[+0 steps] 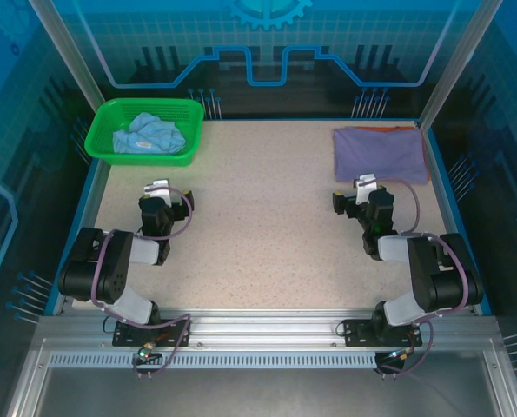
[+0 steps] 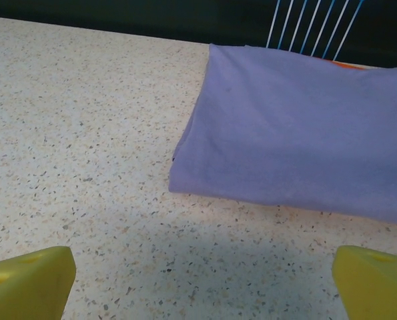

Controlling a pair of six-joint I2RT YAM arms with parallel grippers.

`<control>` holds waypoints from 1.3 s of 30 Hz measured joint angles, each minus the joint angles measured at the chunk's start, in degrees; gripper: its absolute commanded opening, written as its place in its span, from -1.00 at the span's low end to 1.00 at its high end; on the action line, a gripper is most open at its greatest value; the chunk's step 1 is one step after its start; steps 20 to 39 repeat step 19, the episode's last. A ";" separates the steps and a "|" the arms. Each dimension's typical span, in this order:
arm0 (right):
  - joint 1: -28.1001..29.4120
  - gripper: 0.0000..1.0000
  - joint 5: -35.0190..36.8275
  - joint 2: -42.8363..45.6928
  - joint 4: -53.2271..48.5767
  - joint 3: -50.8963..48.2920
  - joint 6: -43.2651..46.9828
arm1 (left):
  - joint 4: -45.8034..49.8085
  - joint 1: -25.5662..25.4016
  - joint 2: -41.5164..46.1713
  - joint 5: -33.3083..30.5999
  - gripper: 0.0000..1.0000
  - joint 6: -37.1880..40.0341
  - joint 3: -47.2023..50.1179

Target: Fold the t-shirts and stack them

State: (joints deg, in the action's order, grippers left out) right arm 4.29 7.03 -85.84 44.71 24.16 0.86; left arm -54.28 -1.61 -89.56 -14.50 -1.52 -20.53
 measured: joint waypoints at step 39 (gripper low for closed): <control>-0.24 0.99 -1.77 0.00 -1.27 0.00 -0.02 | 0.02 0.00 0.00 0.00 0.98 0.00 0.00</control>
